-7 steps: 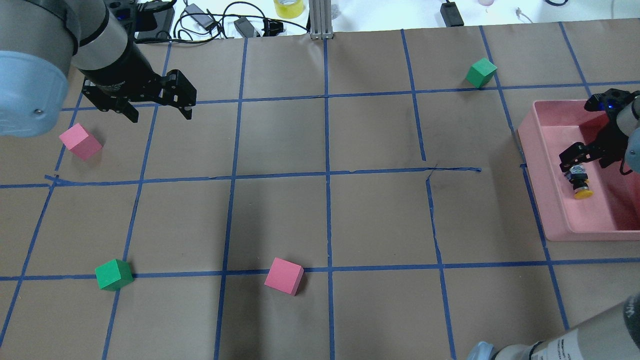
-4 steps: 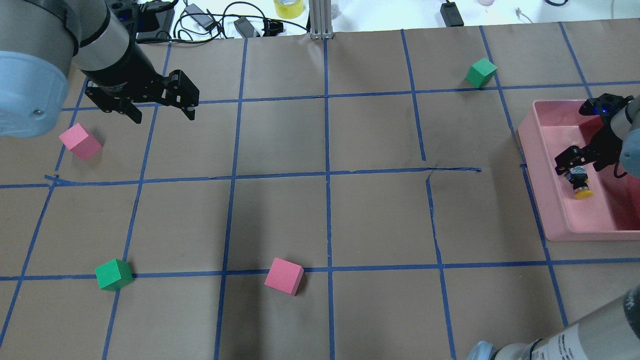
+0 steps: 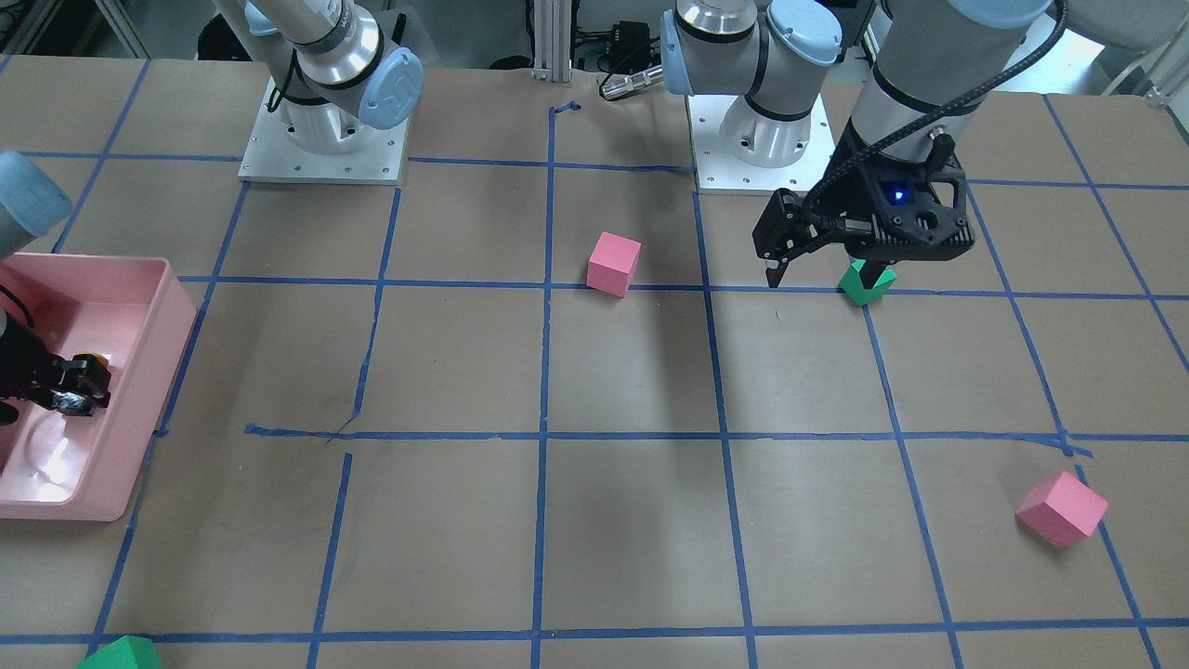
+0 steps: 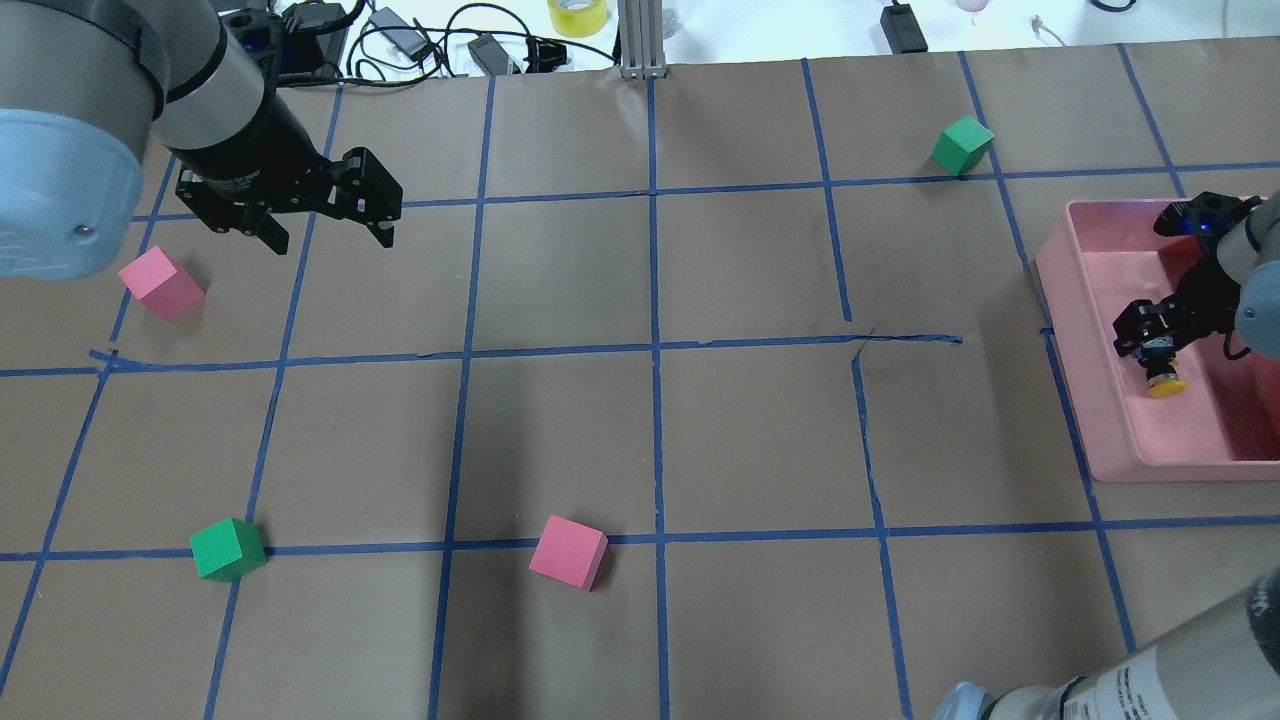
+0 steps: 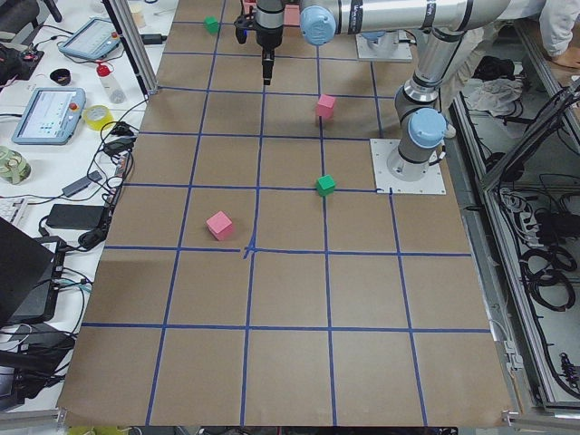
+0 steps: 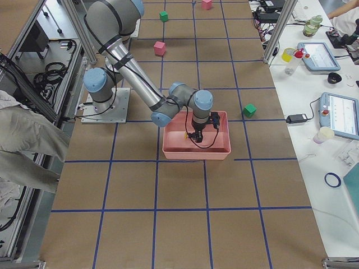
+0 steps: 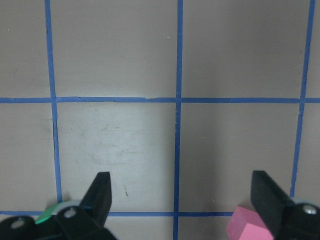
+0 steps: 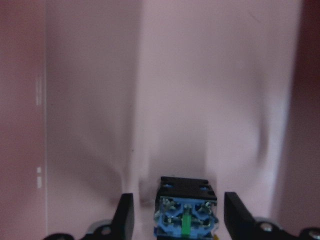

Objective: Align button upright
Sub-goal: 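Lower the right gripper into the bin and grasp the button switch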

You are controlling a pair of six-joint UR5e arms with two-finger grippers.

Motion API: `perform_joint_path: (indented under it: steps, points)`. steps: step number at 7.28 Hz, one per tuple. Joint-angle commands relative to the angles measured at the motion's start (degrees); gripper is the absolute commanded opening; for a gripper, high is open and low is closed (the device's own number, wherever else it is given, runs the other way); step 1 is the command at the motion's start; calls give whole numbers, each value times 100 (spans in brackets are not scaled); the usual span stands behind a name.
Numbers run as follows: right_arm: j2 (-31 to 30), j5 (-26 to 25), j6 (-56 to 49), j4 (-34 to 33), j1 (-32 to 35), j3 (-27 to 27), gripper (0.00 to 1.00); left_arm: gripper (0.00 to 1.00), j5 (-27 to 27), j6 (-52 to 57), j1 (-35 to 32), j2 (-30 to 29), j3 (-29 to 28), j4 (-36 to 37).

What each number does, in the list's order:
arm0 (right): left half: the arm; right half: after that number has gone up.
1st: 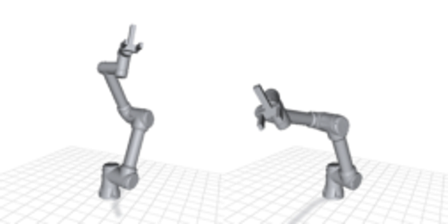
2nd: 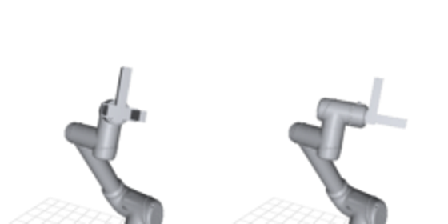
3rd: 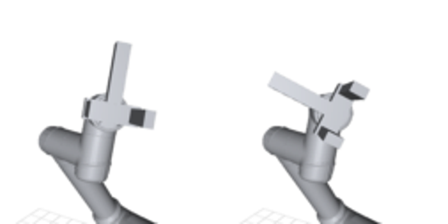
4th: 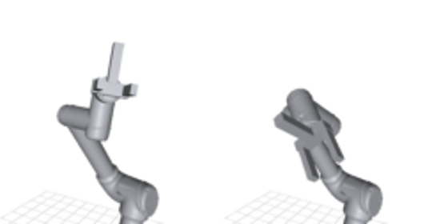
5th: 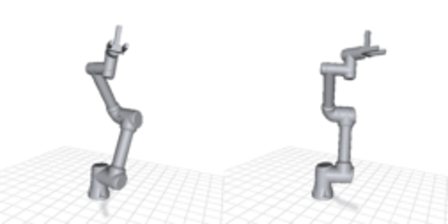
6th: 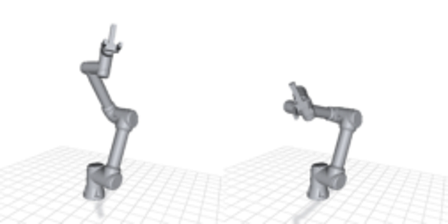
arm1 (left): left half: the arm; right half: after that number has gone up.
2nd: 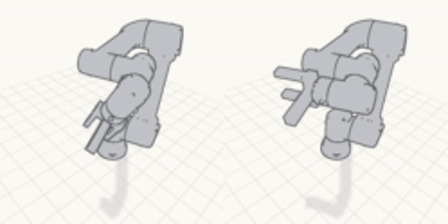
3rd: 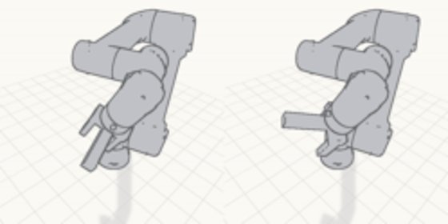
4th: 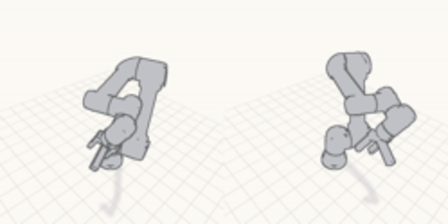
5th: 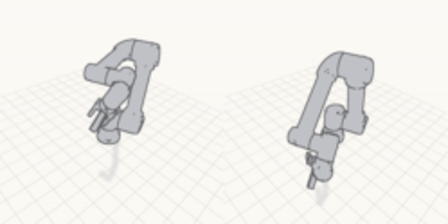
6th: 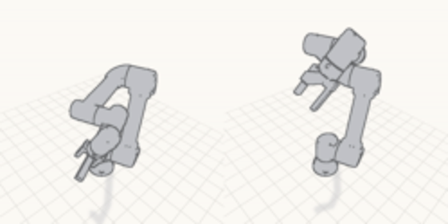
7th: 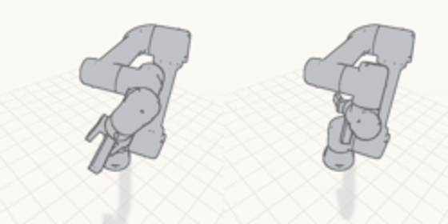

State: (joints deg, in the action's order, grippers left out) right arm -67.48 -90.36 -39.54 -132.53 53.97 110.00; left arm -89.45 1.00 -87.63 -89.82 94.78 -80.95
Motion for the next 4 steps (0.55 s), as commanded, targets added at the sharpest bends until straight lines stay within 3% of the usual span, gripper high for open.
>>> perform_joint_path:
  steps: [1,3,4]
  points:
    - [-55,-43,-19,52,0,-49,0,100,-2,5,0,0,14,1]
    - [-300,-17,8,200,0,-276,0,100,16,5,0,0,14,1]
    - [-449,1,60,576,69,-460,0,100,16,5,0,0,14,1]
